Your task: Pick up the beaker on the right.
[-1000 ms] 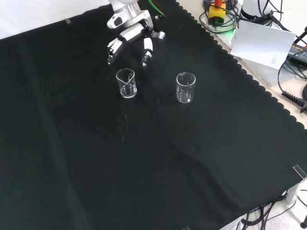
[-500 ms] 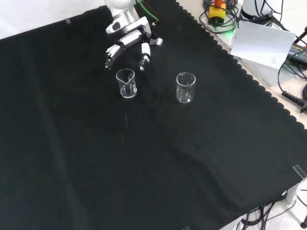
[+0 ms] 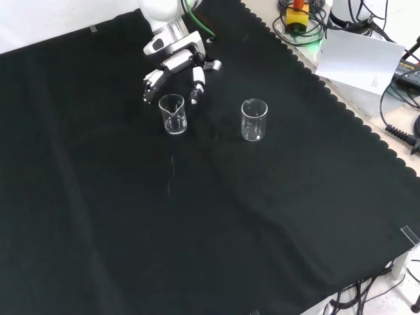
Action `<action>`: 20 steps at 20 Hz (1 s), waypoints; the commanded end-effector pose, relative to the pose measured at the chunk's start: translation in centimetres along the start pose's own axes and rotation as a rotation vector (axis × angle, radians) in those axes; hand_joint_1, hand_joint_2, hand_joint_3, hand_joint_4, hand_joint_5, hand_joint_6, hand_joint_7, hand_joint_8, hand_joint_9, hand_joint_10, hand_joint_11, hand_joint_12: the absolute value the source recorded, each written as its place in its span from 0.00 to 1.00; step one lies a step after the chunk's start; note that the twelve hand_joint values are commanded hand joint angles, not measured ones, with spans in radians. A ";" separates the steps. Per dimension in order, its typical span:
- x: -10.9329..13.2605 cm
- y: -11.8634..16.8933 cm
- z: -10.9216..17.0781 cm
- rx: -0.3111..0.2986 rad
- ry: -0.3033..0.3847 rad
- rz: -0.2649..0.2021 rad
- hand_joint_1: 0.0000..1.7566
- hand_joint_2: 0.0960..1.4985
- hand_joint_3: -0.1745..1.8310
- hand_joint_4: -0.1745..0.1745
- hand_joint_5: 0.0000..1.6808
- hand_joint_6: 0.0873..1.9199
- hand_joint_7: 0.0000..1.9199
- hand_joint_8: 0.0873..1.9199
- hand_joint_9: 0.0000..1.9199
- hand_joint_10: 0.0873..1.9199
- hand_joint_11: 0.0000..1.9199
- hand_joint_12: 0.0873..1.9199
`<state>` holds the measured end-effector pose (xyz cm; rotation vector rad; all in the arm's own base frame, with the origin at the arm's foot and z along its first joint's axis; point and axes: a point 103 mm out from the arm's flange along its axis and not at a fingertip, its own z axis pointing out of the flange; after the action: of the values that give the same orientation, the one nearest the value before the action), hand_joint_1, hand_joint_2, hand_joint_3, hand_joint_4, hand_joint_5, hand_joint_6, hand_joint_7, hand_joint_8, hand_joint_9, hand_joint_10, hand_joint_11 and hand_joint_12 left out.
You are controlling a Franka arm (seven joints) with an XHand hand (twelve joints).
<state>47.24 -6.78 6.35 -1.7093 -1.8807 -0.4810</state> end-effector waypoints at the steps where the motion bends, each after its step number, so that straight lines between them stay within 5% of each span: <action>1: -0.1 0.8 0.5 -0.011 0.018 -0.016 0.45 0.32 0.37 0.38 0.23 0.00 0.09 0.36 0.15 0.34 0.00 0.71; 6: -0.7 1.3 0.7 -0.026 0.053 -0.015 0.45 0.32 0.37 0.38 0.23 0.00 0.09 0.36 0.15 0.34 0.00 0.71; 15: 0.1 1.6 1.9 -0.050 0.127 -0.125 0.47 0.31 0.37 0.38 0.25 0.00 0.11 0.36 0.17 0.34 0.00 0.70; 20: 0.6 1.5 2.7 -0.047 0.123 -0.129 0.47 0.30 0.38 0.38 0.26 0.00 0.12 0.35 0.18 0.33 0.00 0.69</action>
<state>48.51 -5.19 4.78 -1.5592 -1.9153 -0.6654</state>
